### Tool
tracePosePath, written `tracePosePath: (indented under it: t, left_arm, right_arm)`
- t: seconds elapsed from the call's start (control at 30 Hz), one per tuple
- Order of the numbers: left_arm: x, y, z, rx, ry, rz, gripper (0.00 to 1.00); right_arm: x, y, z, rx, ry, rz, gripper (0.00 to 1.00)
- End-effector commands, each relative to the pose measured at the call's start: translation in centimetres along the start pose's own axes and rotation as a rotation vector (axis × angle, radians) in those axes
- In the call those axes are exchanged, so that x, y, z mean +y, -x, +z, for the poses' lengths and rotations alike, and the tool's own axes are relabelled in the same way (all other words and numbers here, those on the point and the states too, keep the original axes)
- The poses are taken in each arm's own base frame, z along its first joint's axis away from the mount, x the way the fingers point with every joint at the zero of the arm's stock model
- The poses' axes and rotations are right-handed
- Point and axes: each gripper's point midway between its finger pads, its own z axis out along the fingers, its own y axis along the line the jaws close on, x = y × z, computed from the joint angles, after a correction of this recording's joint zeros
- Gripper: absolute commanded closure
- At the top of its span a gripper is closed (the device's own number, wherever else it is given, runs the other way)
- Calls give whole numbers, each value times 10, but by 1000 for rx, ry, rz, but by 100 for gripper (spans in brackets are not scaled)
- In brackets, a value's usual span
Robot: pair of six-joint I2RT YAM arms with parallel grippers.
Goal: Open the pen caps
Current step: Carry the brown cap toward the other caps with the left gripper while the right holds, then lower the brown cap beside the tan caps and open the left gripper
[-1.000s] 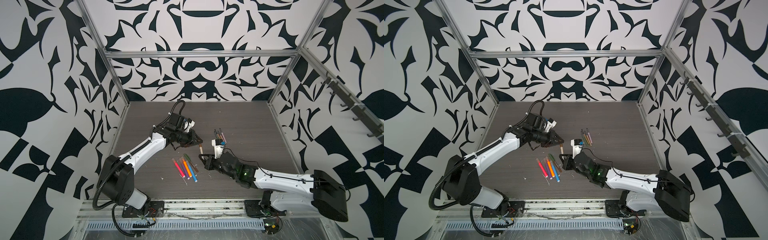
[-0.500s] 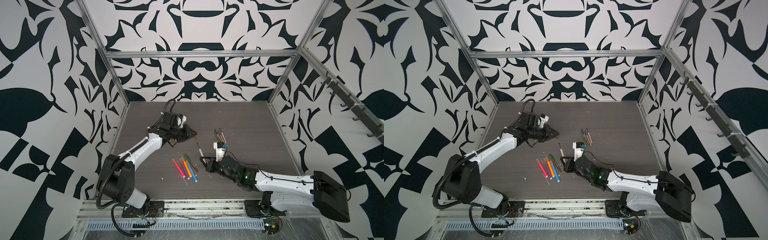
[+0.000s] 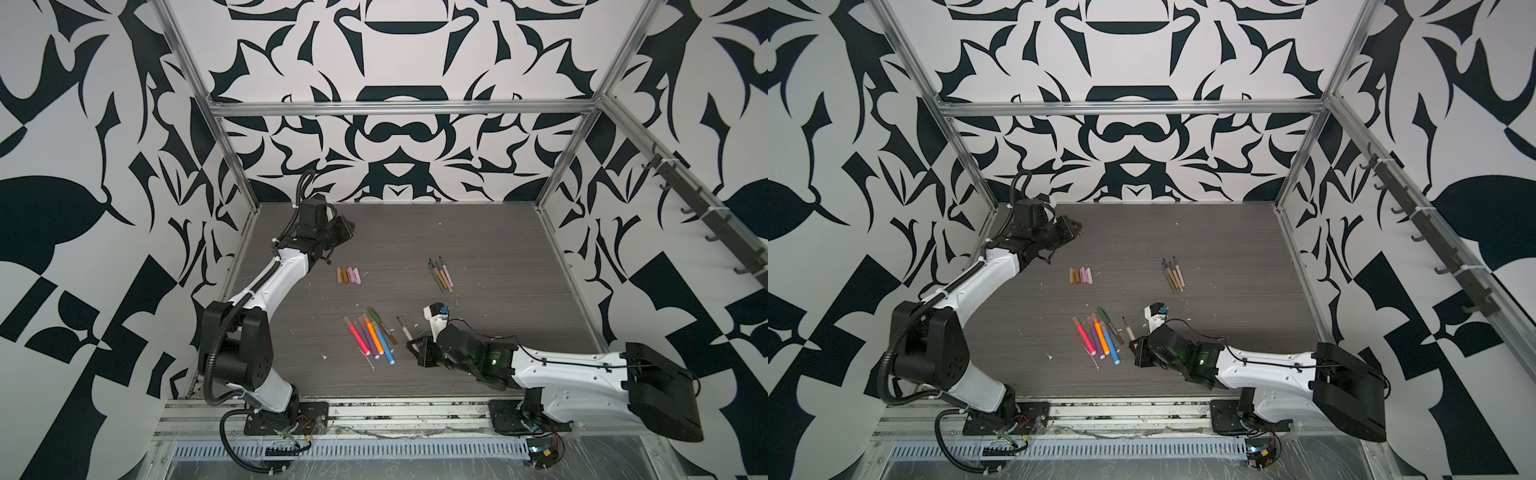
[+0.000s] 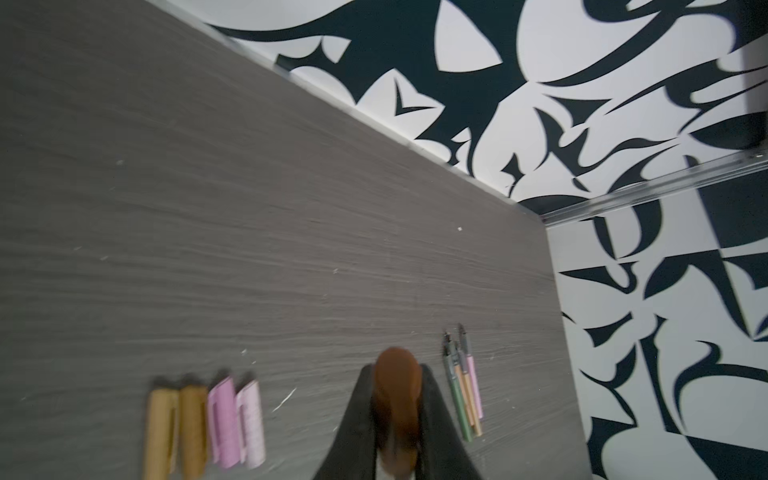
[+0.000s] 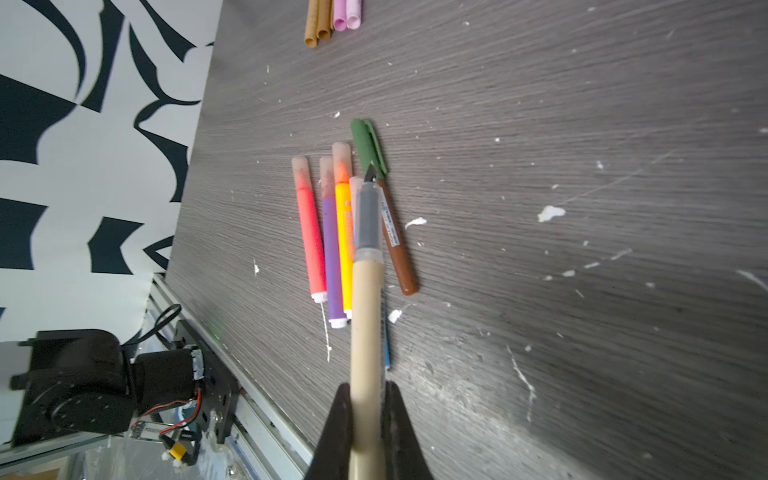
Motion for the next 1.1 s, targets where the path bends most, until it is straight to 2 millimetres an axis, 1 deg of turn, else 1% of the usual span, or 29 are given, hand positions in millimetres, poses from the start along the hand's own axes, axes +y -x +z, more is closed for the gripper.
tracePosePath:
  t: [0.0, 0.1, 0.2, 0.27, 0.33, 0.4, 0.5, 0.63, 0.87, 1.0, 1.07]
  left_arm:
    - [62, -26, -20, 29, 191, -6, 100]
    - [97, -42, -31, 34, 280, -15, 100]
    - [123, -59, -32, 59, 363, -4, 100]
    - [137, -69, -29, 84, 403, 8, 100]
    - [147, -78, -19, 106, 391, -1, 96]
    - [149, -83, -7, 117, 325, -28, 91]
    - [154, -90, 4, 144, 293, -61, 90]
    - [154, -90, 10, 145, 240, -81, 88]
    - [165, -88, 16, 146, 99, -228, 87]
    - [162, -89, 22, 176, 61, -246, 87]
    - [161, -91, 23, 188, 52, -249, 85]
  right_arm:
    - [11, 16, -7, -47, -7, -44, 100]
    - [12, 18, -7, -45, -26, -69, 100]
    - [13, 20, -8, -41, -44, -89, 100]
    - [15, 21, -8, -40, -45, -95, 100]
    - [15, 21, -7, -38, -46, -95, 100]
    - [14, 20, -6, -34, -47, -92, 100]
    - [13, 17, -5, -23, -41, -80, 100]
    - [11, 16, -6, -23, -43, -71, 100]
    - [11, 17, -6, -27, -46, -70, 100]
    - [12, 17, -6, -25, -44, -69, 100]
    - [12, 17, -7, -26, -46, -70, 100]
